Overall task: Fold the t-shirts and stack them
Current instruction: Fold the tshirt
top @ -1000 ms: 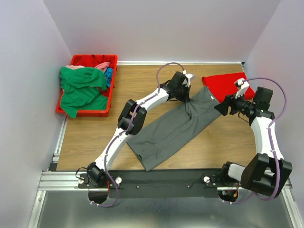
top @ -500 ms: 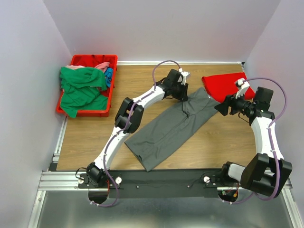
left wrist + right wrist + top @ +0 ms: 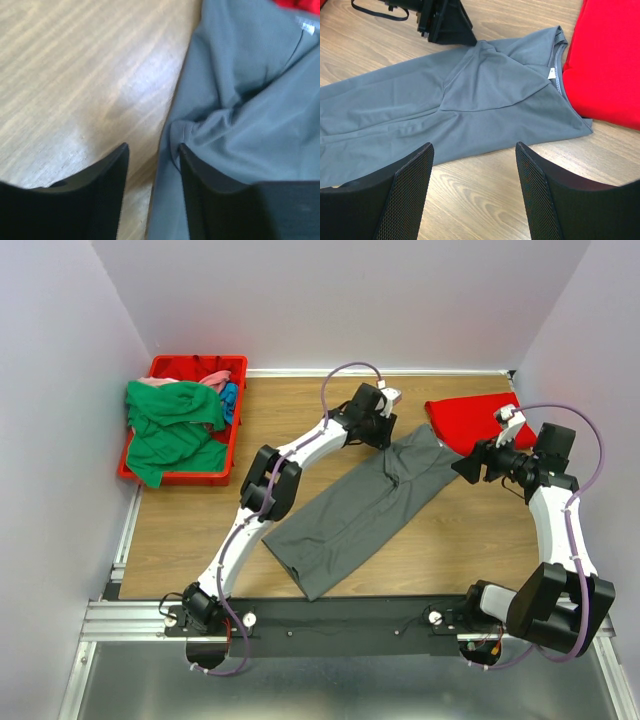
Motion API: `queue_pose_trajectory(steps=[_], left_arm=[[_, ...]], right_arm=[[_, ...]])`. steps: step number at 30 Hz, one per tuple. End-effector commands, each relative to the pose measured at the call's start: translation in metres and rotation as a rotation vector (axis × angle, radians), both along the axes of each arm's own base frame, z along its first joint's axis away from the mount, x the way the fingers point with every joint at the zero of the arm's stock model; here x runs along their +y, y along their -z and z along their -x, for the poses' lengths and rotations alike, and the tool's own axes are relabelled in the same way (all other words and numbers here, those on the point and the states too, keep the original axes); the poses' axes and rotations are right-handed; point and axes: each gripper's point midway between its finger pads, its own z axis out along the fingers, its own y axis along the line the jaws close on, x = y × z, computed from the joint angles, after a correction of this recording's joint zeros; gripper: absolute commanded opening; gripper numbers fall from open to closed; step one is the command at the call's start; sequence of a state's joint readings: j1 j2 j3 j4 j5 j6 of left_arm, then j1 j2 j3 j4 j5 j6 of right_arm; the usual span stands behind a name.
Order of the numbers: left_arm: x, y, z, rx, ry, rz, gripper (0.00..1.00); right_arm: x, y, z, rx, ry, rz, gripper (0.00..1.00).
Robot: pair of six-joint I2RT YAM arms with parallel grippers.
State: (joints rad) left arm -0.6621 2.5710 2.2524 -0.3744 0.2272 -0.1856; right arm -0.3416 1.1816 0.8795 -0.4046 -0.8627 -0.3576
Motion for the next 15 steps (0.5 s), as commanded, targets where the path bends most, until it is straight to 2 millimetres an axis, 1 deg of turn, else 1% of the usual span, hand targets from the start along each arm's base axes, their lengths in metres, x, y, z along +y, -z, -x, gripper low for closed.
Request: queue_pose_trajectory(steps=[1, 2, 4, 6, 9, 10, 12, 13, 15], left_arm=[[-0.005, -0.009, 0.014, -0.012, 0.073, -0.043, 0.54], [-0.007, -0.002, 0.019, 0.009, 0.095, -0.049, 0.54], [-0.016, 0.003, 0.032, 0.029, 0.144, -0.042, 0.54], [-0.019, 0.010, 0.039, 0.045, 0.166, -0.050, 0.54], [-0.022, 0.017, 0.045, 0.066, 0.173, -0.054, 0.47], [-0.022, 0.018, 0.045, 0.070, 0.170, -0.057, 0.41], [-0.021, 0.021, 0.046, 0.081, 0.163, -0.062, 0.36], [-0.019, 0.024, 0.046, 0.085, 0.159, -0.069, 0.30], [-0.015, 0.028, 0.045, 0.091, 0.139, -0.091, 0.23]], right_arm=[[0.003, -0.003, 0.003, -0.022, -0.016, -0.014, 0.73], [0.003, -0.002, 0.003, -0.020, -0.017, -0.014, 0.73], [0.003, -0.002, 0.003, -0.020, -0.017, -0.014, 0.73], [0.002, -0.002, 0.003, -0.020, -0.015, -0.013, 0.73], [0.002, -0.002, 0.003, -0.020, -0.014, -0.012, 0.73], [0.002, -0.002, 0.003, -0.019, -0.014, -0.012, 0.73], [0.001, -0.002, 0.002, -0.021, -0.012, -0.009, 0.73], [0.001, -0.002, 0.002, -0.021, -0.011, -0.009, 0.73], [0.001, -0.003, 0.003, -0.022, -0.011, -0.011, 0.73]])
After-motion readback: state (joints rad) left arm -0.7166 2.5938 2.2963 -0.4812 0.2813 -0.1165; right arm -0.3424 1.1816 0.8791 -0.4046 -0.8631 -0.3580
